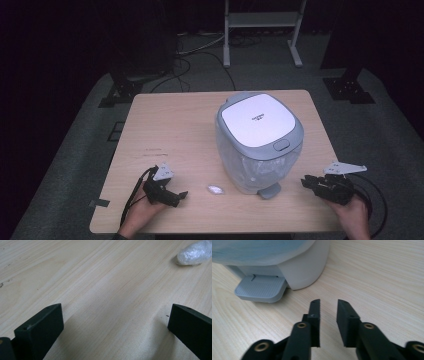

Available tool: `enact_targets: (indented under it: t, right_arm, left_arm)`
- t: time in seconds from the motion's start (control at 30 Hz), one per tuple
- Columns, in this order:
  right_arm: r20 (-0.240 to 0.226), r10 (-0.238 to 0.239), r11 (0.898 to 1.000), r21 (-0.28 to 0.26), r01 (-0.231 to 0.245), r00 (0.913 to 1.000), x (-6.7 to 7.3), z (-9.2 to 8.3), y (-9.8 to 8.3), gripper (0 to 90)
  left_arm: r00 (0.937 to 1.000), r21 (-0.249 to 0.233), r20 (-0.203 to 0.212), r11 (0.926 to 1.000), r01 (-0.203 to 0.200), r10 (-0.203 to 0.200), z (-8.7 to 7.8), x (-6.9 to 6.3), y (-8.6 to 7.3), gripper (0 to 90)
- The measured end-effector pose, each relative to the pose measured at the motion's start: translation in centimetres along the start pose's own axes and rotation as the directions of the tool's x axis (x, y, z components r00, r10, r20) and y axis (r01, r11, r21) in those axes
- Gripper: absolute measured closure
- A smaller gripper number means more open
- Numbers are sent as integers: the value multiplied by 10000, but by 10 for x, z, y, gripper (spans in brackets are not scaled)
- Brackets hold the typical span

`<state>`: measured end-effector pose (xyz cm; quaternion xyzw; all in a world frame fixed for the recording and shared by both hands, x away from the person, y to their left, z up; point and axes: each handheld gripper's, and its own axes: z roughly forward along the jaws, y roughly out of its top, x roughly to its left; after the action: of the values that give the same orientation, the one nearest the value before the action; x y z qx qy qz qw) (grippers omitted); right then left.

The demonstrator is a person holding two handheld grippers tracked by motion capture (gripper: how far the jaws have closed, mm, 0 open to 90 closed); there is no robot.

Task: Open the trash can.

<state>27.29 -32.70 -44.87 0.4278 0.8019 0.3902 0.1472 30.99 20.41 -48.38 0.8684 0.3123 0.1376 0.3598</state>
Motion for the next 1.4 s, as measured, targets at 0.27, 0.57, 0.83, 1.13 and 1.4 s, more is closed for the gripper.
enact_targets:
  t: [0.27, 0.57, 0.83, 1.13, 1.4]
  right_arm:
    - [-331, 61, 9999, -128, -65, 9994, 1, -11, 8, 900]
    - [-593, -91, 9983, -574, 57, 9982, 3, -25, 21, 900]
    - [-979, -102, 9964, -844, 19, 9951, 5, -34, 34, 900]
    - [-1229, -273, 9929, -1182, 127, 9920, 9, -46, 48, 899]
    - [-1369, -449, 9869, -1596, 227, 9896, 12, -58, 62, 900]
  left_arm:
    - [10000, 0, -1, 10000, 5, -5, 0, 0, 0, 0]
    - [10000, -6, 0, 10000, 3, -3, 0, 0, 0, 0]
    - [10000, 17, 1, 10000, -6, 6, 0, 0, 0, 0]
    - [10000, 18, 4, 10000, -6, 6, 0, 0, 0, 0]
    - [10000, 15, 1, 10000, -7, 7, 0, 0, 0, 0]
